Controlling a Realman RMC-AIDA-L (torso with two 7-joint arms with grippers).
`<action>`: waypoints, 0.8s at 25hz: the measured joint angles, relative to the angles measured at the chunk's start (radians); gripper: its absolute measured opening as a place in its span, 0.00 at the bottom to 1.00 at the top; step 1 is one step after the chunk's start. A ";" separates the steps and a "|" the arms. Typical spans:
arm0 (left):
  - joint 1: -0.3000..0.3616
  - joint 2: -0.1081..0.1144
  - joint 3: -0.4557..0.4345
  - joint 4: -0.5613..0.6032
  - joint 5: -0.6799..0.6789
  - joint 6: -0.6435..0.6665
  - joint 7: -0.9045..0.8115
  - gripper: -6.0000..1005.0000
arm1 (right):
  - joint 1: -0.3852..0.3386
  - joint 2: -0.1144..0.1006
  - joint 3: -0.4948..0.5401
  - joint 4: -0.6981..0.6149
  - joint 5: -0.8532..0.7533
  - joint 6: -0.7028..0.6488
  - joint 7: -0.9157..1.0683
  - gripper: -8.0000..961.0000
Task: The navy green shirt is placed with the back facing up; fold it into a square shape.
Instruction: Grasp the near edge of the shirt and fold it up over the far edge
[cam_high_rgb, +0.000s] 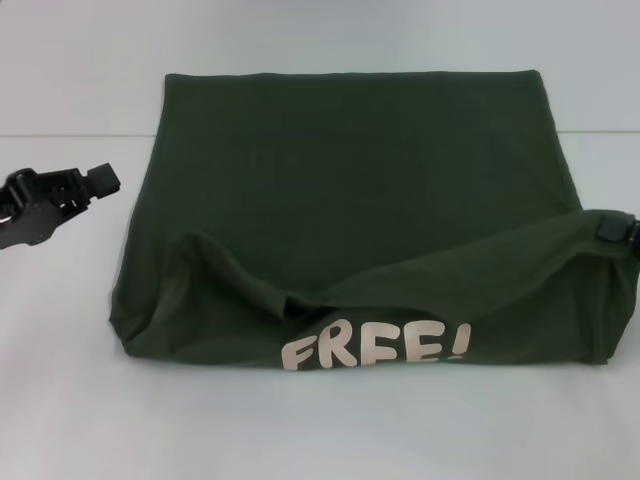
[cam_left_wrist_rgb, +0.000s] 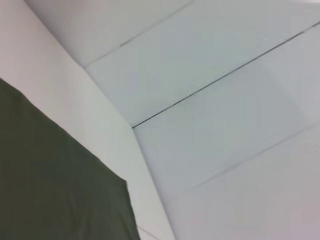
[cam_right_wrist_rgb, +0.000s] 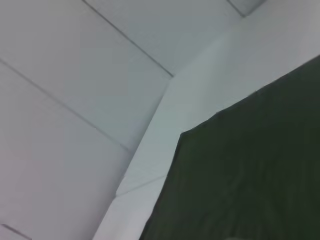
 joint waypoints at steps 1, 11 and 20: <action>-0.002 -0.001 0.005 -0.007 0.002 -0.011 0.003 0.06 | 0.003 0.001 -0.003 0.014 0.003 0.015 -0.005 0.06; -0.028 -0.002 0.172 -0.005 0.023 -0.116 -0.070 0.07 | 0.023 0.003 -0.038 0.043 -0.001 0.058 -0.011 0.06; -0.175 0.068 0.226 0.071 0.317 -0.152 -0.342 0.22 | 0.016 0.004 -0.062 0.044 0.000 0.064 -0.020 0.06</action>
